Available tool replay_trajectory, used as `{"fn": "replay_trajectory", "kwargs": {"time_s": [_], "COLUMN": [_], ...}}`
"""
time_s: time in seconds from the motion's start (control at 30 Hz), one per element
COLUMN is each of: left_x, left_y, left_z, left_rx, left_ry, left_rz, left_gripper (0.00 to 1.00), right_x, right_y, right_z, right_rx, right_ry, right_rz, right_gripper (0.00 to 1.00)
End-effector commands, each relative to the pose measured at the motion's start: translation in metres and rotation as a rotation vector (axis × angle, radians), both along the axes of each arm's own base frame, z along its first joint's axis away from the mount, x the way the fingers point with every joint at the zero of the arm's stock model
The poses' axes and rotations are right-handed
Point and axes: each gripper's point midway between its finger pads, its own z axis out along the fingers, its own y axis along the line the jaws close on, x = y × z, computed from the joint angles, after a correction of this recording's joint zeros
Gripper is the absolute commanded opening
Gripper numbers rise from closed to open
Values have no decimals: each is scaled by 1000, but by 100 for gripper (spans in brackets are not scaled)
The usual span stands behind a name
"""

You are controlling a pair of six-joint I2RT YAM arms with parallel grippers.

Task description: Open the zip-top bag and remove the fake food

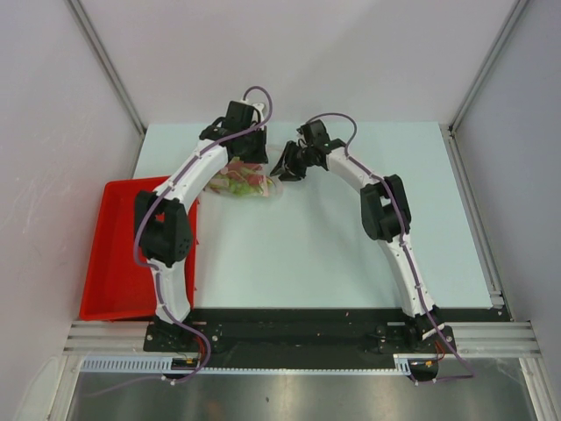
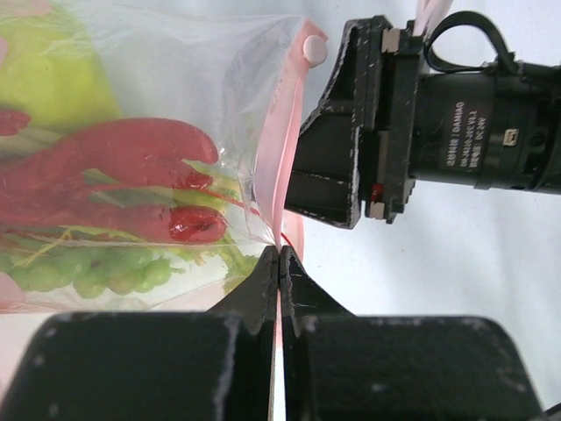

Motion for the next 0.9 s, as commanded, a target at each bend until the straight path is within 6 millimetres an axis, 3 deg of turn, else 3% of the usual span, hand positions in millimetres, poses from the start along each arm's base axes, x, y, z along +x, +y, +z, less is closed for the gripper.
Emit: {"fn": "replay_trajectory", "kwargs": {"time_s": [0.0,0.1,0.23,0.37,0.4,0.5,0.53,0.57,0.6,0.67,0.87], "left_x": [-1,-3,-5,-8,-9,-8,-9,-9,-9,-9,-1], "left_y": [-6,-5,-5,-3,-3,1,1,1,2,4,8], "left_z": [54,52,48,49,48,49,49,49,51,52,82], "left_rx": [-82,-81,-77,-71,-71,-63,-59,-56,-53,-47,-47], "left_ry": [-109,-104,-93,-89,-87,-99,-98,-99,-104,-107,-171], "left_rz": [-9,-10,-14,-13,-11,-1,-6,-5,-2,5,18], "left_gripper": [0,0,0,0,0,0,0,0,0,0,0], "right_x": [7,7,3,2,3,7,9,11,12,14,19], "right_y": [-3,-4,-10,-9,-7,-7,-11,-18,-22,-32,-57], "right_z": [-2,-12,-30,-38,-36,-18,-14,-11,7,17,87], "right_rx": [-62,-99,-147,-136,-128,-119,-125,-128,-112,-95,-98], "right_ry": [-68,-92,-78,-64,-66,-103,-105,-96,-107,-112,-211], "right_rz": [12,25,39,36,32,27,13,-5,-28,-51,-92], "right_gripper": [44,55,59,53,45,28,24,12,8,0,0]}}
